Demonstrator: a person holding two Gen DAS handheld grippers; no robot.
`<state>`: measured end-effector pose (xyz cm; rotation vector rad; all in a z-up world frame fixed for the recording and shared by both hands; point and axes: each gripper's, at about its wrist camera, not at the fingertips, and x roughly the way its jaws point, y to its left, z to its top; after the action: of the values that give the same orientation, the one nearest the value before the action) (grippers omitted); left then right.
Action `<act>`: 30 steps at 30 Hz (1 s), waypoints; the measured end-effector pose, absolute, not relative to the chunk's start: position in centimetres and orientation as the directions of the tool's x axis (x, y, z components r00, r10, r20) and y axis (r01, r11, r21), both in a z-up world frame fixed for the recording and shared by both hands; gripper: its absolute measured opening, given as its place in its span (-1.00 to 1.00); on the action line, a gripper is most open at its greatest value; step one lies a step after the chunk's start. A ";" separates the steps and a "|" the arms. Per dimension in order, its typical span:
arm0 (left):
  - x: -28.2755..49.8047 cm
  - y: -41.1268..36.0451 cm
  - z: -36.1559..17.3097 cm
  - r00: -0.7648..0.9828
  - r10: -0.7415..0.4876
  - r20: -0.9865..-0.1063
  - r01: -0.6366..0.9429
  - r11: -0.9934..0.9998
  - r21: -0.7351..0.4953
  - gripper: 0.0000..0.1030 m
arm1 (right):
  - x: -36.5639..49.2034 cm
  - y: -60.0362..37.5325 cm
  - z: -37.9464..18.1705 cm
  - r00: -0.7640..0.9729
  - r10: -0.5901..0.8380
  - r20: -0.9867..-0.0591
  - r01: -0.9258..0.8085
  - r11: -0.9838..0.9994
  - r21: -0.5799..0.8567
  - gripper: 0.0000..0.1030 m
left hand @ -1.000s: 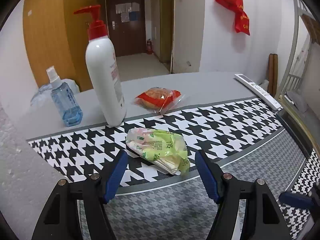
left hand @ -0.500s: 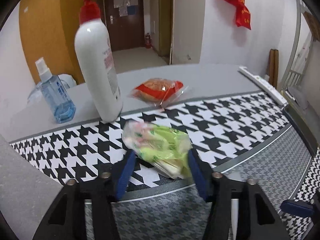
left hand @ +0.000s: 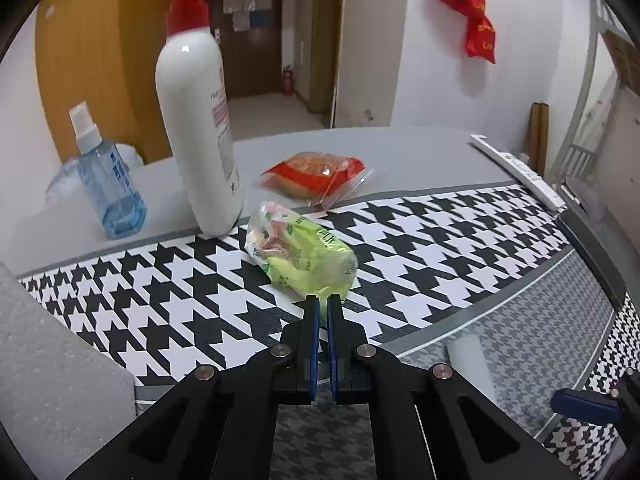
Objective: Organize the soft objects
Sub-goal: 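Lift the tissue pack with the left tool while the right tool approaches the white foam roll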
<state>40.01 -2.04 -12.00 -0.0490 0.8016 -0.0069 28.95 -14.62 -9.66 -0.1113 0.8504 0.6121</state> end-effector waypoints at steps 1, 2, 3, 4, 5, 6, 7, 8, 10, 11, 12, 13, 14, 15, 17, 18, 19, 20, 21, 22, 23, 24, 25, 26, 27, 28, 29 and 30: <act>39.8 -2.0 -11.9 0.698 -0.027 -0.716 -0.011 0.999 -0.048 -0.92 | 28.9 -14.4 -9.7 0.497 0.457 -0.737 -0.547 0.825 0.143 0.50; 39.6 -1.8 -11.8 0.702 -0.031 -0.711 -0.009 0.999 -0.053 -0.93 | 29.0 -14.1 -9.8 0.496 0.457 -0.739 -0.546 0.825 0.143 0.50; 39.4 -1.6 -11.7 0.704 -0.032 -0.709 -0.008 0.999 -0.053 -0.93 | 29.0 -14.0 -9.8 0.493 0.458 -0.739 -0.549 0.823 0.144 0.50; 38.9 -1.3 -11.6 0.706 -0.033 -0.707 -0.009 0.998 -0.055 -0.94 | 28.9 -13.9 -9.8 0.492 0.459 -0.740 -0.553 0.821 0.141 0.50; 38.8 -1.0 -11.5 0.708 -0.034 -0.706 -0.011 0.998 -0.060 -0.94 | 28.8 -13.9 -9.8 0.493 0.459 -0.739 -0.554 0.820 0.140 0.50; 38.6 -0.7 -11.4 0.707 -0.037 -0.706 -0.014 0.998 -0.066 -0.94 | 28.7 -13.8 -9.8 0.492 0.460 -0.739 -0.555 0.820 0.141 0.50; 38.4 -0.5 -11.4 0.708 -0.037 -0.705 -0.017 0.997 -0.070 -0.94 | 28.7 -13.8 -9.7 0.491 0.462 -0.738 -0.554 0.820 0.145 0.50; 38.0 -0.1 -11.1 0.712 -0.041 -0.701 -0.020 0.997 -0.079 -0.94 | 28.6 -13.9 -9.8 0.492 0.461 -0.738 -0.553 0.821 0.145 0.50; 37.9 0.0 -10.8 0.715 -0.050 -0.698 -0.017 0.996 -0.088 -0.94 | 28.7 -14.0 -9.8 0.493 0.459 -0.739 -0.548 0.824 0.147 0.50; 37.6 0.1 -10.6 0.717 -0.054 -0.695 -0.015 0.996 -0.092 -0.94 | 28.8 -14.0 -9.8 0.492 0.458 -0.740 -0.546 0.825 0.147 0.50; 37.4 0.2 -10.5 0.718 -0.058 -0.694 -0.012 0.995 -0.095 -0.94 | 28.8 -14.0 -9.9 0.493 0.455 -0.742 -0.543 0.827 0.146 0.50; 37.1 0.1 -10.4 0.720 -0.061 -0.692 -0.008 0.995 -0.097 -0.94 | 28.8 -13.9 -9.9 0.493 0.452 -0.743 -0.542 0.828 0.143 0.50; 36.7 0.1 -10.2 0.722 -0.062 -0.689 -0.003 0.996 -0.093 -0.94 | 28.9 -13.8 -10.1 0.493 0.449 -0.745 -0.544 0.828 0.140 0.50; 36.6 0.0 -10.2 0.723 -0.061 -0.689 0.000 0.996 -0.089 -0.94 | 29.0 -13.6 -10.2 0.493 0.447 -0.747 -0.544 0.828 0.136 0.50; 36.2 -0.3 -10.2 0.724 -0.073 -0.686 0.010 0.995 -0.096 -0.94 | 29.1 -13.4 -10.3 0.492 0.443 -0.749 -0.545 0.828 0.132 0.50; 36.0 -0.4 -10.1 0.727 -0.085 -0.682 0.018 0.994 -0.104 -0.94 | 28.9 -13.4 -10.3 0.492 0.441 -0.750 -0.544 0.829 0.131 0.50; 35.9 -0.3 -9.8 0.736 -0.095 -0.671 0.022 0.993 -0.116 -0.94 | 29.0 -13.4 -10.2 0.495 0.443 -0.748 -0.543 0.830 0.132 0.50; 36.0 -0.5 -9.6 0.741 -0.099 -0.664 0.020 0.992 -0.125 -0.94 | 28.9 -13.6 -10.1 0.496 0.446 -0.745 -0.544 0.828 0.134 0.50; 36.2 -0.7 -9.4 0.741 -0.107 -0.663 0.024 0.991 -0.133 -0.94 | 28.9 -13.7 -10.1 0.498 0.448 -0.743 -0.544 0.828 0.134 0.50; 36.4 -1.0 -9.2 0.738 -0.112 -0.666 0.028 0.990 -0.135 -0.92 | 29.0 -13.8 -10.0 0.503 0.445 -0.741 -0.540 0.831 0.132 0.50; 36.6 -1.2 -9.1 0.739 -0.108 -0.665 0.024 0.991 -0.134 -0.89 | 29.0 -13.8 -10.0 0.506 0.445 -0.739 -0.539 0.832 0.132 0.50; 36.9 -1.5 -9.1 0.743 -0.099 -0.663 0.019 0.992 -0.126 -0.72 | 29.0 -13.9 -9.9 0.508 0.448 -0.736 -0.539 0.832 0.134 0.50; 37.1 -1.6 -9.1 0.740 -0.089 -0.667 0.015 0.993 -0.115 -0.42 | 29.0 -14.1 -9.8 0.510 0.452 -0.732 -0.537 0.832 0.139 0.50; 37.4 -1.7 -9.3 0.733 -0.072 -0.676 0.001 0.994 -0.105 -0.25 | 28.8 -14.3 -9.7 0.511 0.454 -0.729 -0.536 0.832 0.143 0.50; 37.6 -1.6 -9.5 0.730 -0.054 -0.681 -0.020 0.995 -0.101 0.01 | 28.8 -14.4 -9.6 0.512 0.458 -0.727 -0.537 0.831 0.145 0.50; 37.8 -1.4 -9.8 0.730 -0.044 -0.682 -0.034 0.994 -0.100 0.04 | 28.6 -14.5 -9.5 0.512 0.460 -0.725 -0.539 0.830 0.146 0.50; 38.1 -1.4 -9.9 0.726 -0.038 -0.687 -0.040 0.994 -0.098 0.04 | 28.6 -14.6 -9.5 0.513 0.462 -0.724 -0.540 0.829 0.146 0.50; 38.5 -1.3 -10.1 0.720 -0.037 -0.693 -0.044 0.994 -0.099 0.04 | 28.5 -14.7 -9.5 0.513 0.464 -0.722 -0.542 0.827 0.147 0.50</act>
<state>38.46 -1.31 -10.06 -0.1108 0.7678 0.0039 28.53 -14.72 -9.49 -0.1021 0.8364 0.6061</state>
